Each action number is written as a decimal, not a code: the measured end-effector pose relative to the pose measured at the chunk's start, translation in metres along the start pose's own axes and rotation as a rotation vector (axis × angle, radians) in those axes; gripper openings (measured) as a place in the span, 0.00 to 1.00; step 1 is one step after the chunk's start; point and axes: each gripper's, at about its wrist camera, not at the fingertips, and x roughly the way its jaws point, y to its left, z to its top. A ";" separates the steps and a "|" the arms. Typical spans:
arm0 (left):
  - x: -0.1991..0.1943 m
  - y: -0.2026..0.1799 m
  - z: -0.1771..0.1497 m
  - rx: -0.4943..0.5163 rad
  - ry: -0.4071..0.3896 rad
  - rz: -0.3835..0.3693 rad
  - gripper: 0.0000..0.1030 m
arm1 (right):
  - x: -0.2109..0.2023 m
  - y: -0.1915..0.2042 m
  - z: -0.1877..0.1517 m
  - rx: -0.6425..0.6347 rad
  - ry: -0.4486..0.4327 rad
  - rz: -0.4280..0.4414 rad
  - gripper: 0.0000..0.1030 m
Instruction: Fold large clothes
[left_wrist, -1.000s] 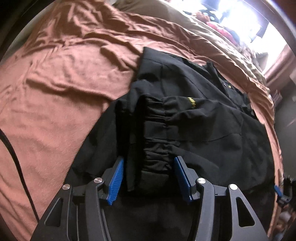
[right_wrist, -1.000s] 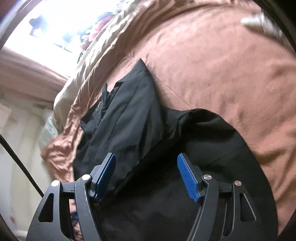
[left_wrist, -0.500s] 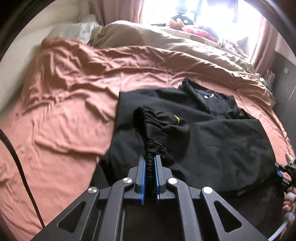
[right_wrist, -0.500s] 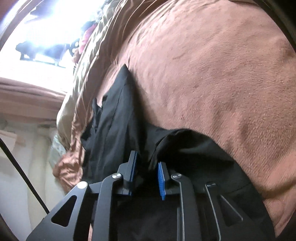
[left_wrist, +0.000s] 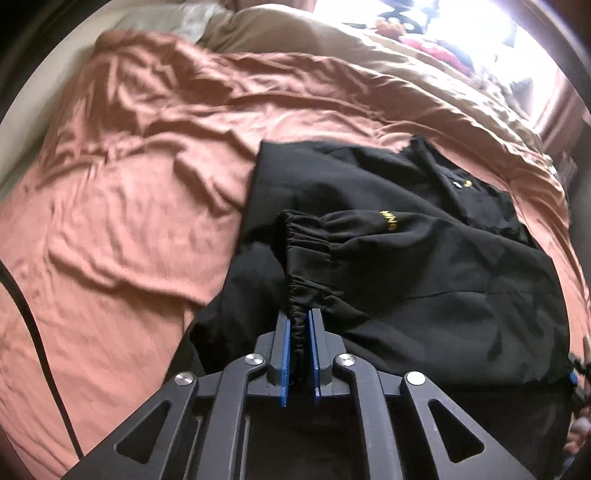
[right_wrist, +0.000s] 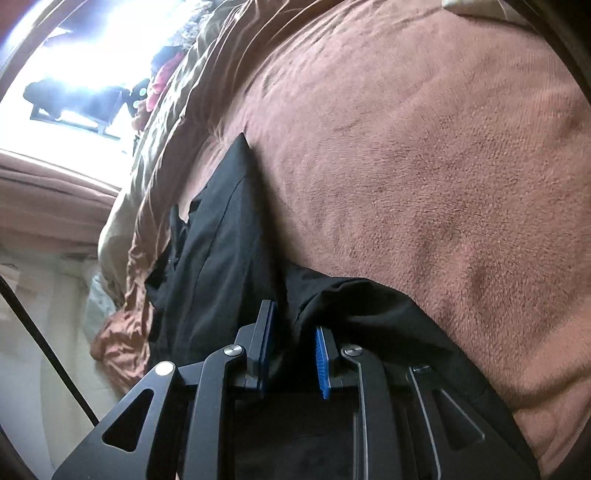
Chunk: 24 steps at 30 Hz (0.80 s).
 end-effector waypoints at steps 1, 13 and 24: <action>0.002 0.000 -0.001 0.003 0.003 0.013 0.18 | -0.001 0.004 0.000 -0.004 -0.001 -0.011 0.17; -0.056 -0.005 -0.011 0.069 -0.031 -0.066 0.60 | -0.041 0.029 -0.006 -0.050 -0.016 -0.032 0.17; -0.140 0.023 -0.043 0.041 -0.113 -0.112 0.95 | -0.114 0.056 -0.061 -0.279 -0.158 -0.079 0.83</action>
